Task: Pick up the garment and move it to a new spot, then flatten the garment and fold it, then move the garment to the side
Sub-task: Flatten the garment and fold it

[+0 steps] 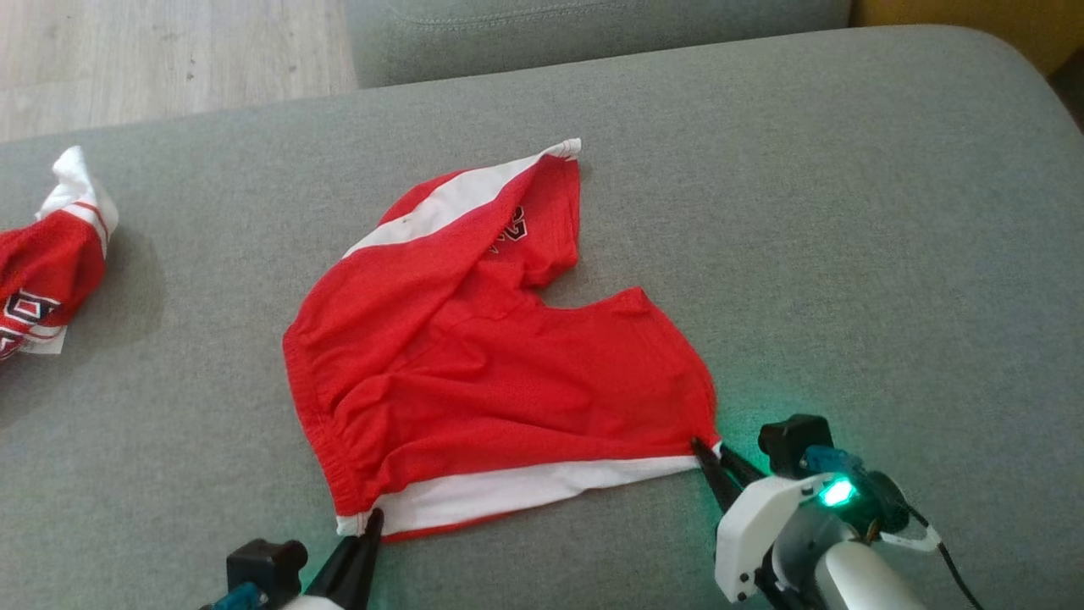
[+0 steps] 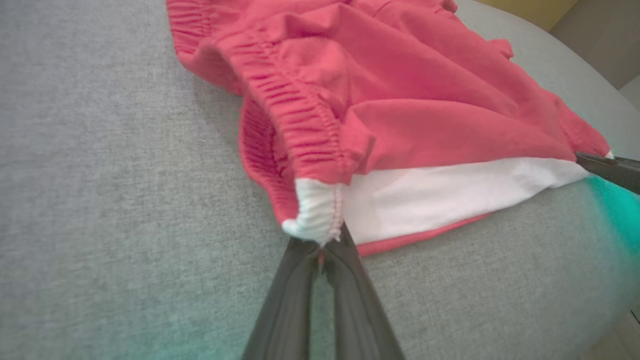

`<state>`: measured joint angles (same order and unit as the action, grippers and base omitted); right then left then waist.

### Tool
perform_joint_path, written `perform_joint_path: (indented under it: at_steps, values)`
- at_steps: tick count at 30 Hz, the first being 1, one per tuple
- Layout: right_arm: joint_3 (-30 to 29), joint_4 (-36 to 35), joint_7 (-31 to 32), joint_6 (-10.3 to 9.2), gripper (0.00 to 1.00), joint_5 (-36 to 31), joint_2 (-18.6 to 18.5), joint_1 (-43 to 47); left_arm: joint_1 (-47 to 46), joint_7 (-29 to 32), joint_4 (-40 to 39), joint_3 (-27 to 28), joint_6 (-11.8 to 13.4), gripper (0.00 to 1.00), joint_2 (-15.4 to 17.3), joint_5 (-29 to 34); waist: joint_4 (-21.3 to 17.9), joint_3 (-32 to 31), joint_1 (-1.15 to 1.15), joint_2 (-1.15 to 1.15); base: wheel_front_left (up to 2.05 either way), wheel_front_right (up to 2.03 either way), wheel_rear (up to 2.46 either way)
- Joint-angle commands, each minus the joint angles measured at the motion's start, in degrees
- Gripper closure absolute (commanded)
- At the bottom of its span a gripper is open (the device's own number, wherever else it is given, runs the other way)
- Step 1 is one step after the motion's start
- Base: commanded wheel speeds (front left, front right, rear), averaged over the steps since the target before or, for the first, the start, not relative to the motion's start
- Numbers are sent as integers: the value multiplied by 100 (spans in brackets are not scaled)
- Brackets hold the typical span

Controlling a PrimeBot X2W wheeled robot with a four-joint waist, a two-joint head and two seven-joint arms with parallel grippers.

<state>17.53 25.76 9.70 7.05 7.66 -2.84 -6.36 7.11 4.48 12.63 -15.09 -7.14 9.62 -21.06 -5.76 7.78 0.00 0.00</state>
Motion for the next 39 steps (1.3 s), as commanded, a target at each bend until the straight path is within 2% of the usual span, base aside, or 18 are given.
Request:
perform_joint_path:
  at_steps: [1,5,9,11,12,13,14,20,24,27,30,32,36,39]
  values:
    - [141,48,73,44,100,114,-4,-27,-241,-86,-111,115,-29,100,88,-74,-5,-54,0,0,0,0,0]
    - [23,-34,-37,44,100,542,-4,-60,-216,-57,-113,22,-32,100,189,-232,-61,-182,0,0,0,0,0]
    - [-35,-563,-98,44,100,1605,-4,-77,-107,-3,-577,-20,-33,100,311,-565,-129,-306,0,0,0,0,0]
    - [-98,-1013,-32,44,100,2229,-4,-74,-64,73,-1083,-48,-34,100,428,-779,-149,-373,0,0,0,0,0]
    - [-225,-1552,115,44,100,2765,-4,-48,-33,192,-1756,-57,-34,100,532,-1066,-164,-454,0,0,0,0,0]
    - [-311,-1864,201,44,100,3013,-4,-31,-20,277,-2136,-46,-34,100,586,-1223,-174,-491,0,0,0,0,0]
    - [-311,-1864,201,44,100,3013,-4,-31,-20,277,-2136,-46,-34,100,586,-1223,-174,-491,0,0,0,0,0]
    - [-879,-4035,877,44,100,4072,-7,33,-199,1042,-4418,156,-14,100,997,-1997,-280,-667,0,0,0,0,0]
    - [-1259,-5236,1337,44,100,4636,-6,-118,-635,1712,-5527,457,324,100,1161,-2487,-411,-691,0,0,0,0,0]
    - [-1615,-5661,1548,44,100,5033,-5,-414,-1249,2239,-5904,688,693,100,1208,-2900,-473,-581,0,0,0,0,0]
    - [-1960,-5551,1763,44,100,5035,-5,-1004,-2141,2712,-5732,871,943,100,1324,-3169,-523,-335,0,0,0,0,0]
    - [-2112,-5164,1881,44,100,4963,-5,-1559,-2794,2980,-5323,902,1031,100,1409,-3250,-552,-93,0,0,0,0,0]
    - [-2189,-3852,1829,44,100,4723,-5,-2845,-4023,3306,-4173,716,1006,100,1567,-3007,-616,405,0,0,0,0,0]
    - [-1986,-2705,1498,44,100,4658,-4,-3812,-4824,3221,-3090,528,846,100,1558,-2682,-656,577,0,0,0,0,0]
